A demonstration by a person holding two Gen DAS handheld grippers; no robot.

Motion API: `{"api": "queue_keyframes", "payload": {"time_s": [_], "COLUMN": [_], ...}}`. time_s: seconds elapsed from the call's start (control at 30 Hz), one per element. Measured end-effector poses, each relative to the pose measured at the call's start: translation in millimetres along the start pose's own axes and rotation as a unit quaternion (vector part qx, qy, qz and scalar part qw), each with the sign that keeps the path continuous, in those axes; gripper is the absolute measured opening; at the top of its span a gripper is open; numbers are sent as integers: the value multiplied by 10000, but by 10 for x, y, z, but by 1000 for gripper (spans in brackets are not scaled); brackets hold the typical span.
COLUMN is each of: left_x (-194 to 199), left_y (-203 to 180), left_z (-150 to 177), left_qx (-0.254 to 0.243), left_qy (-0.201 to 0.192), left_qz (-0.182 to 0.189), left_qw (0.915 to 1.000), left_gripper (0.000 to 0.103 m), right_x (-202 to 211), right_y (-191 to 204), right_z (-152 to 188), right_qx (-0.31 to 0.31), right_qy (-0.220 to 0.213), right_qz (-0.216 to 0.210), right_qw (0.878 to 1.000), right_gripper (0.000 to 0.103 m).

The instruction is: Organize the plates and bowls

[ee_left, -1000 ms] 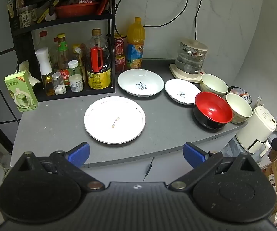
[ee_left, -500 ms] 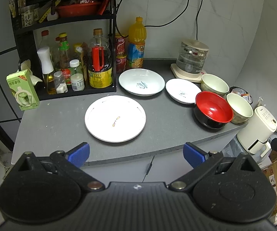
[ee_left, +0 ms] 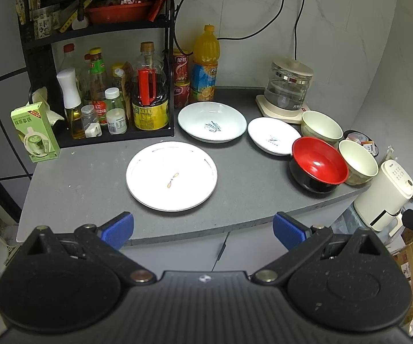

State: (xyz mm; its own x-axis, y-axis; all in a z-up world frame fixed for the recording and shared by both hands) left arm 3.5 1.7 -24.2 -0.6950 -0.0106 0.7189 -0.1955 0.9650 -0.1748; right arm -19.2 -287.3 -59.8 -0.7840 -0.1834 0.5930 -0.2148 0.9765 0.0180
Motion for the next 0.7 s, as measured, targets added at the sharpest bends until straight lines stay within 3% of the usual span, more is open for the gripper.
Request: {"api": "queue_keyframes", "payload": {"time_s": [0.3, 0.7], "left_x": [-21, -298], "left_y": [-59, -46], "left_z": [-59, -253], "left_qx": [-25, 48], "left_qy": [60, 258], "left_qz": [-74, -97], "left_qw": [10000, 9996], "left_gripper": [102, 102], "right_x": [-50, -394], "right_y": [-6, -25], "right_z": [-29, -216], "right_qx": [106, -92], "right_qy": [-73, 310], "right_qz": [47, 123], "right_qw": [9999, 9994], "right_gripper": [103, 103]}}
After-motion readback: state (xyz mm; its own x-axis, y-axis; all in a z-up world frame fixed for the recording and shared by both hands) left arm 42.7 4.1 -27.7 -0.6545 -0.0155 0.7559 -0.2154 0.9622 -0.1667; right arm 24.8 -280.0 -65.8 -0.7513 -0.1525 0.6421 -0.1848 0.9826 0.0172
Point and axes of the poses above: each gripper's, at about its wrist camera, not at the fingertips, and x roughly against the way its jaws point, y to its left, z to its underside, the point moved 2 cm from there along -x, roughly the way its jaws point, and after that the axes turned 8 degrees about x, right-handed, at the moved point
